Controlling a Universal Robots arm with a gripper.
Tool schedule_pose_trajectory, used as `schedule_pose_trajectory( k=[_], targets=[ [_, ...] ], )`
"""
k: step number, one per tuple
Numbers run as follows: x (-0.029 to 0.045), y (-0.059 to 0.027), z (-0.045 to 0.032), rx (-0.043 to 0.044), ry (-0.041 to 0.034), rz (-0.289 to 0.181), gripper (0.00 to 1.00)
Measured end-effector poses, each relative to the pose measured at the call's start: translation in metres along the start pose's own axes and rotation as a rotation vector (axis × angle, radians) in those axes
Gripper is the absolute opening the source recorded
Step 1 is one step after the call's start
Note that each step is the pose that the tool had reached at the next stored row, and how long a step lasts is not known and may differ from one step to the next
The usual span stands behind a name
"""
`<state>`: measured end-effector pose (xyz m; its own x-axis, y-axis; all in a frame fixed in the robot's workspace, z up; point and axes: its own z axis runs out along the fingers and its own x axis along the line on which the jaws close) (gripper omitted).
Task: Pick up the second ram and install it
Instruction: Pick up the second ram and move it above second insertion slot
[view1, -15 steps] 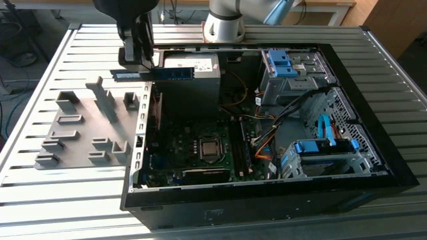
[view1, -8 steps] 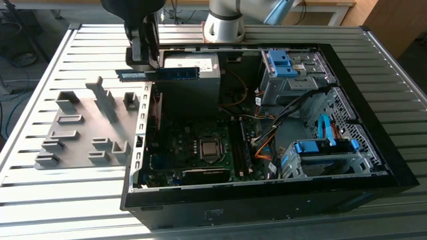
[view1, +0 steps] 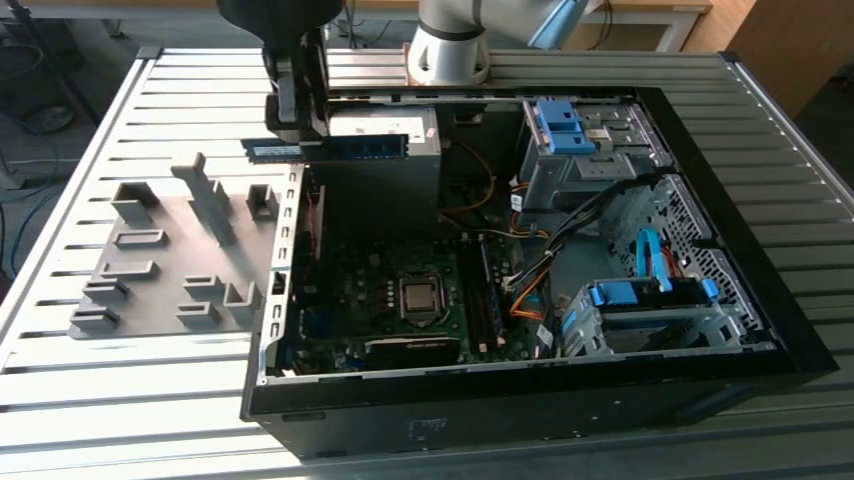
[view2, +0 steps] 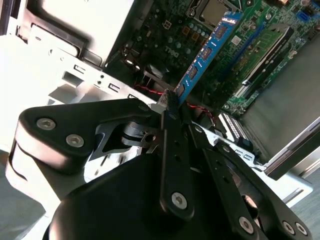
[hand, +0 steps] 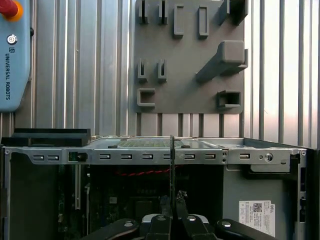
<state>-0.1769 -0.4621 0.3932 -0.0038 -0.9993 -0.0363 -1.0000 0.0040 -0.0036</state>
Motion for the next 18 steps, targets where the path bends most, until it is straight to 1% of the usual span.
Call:
schedule_pose_trajectory(
  k=[18],
  targets=[
    [-0.0001, -0.0161, 0.0000, 0.0000, 0.0000, 0.000, 0.14]
  ],
)
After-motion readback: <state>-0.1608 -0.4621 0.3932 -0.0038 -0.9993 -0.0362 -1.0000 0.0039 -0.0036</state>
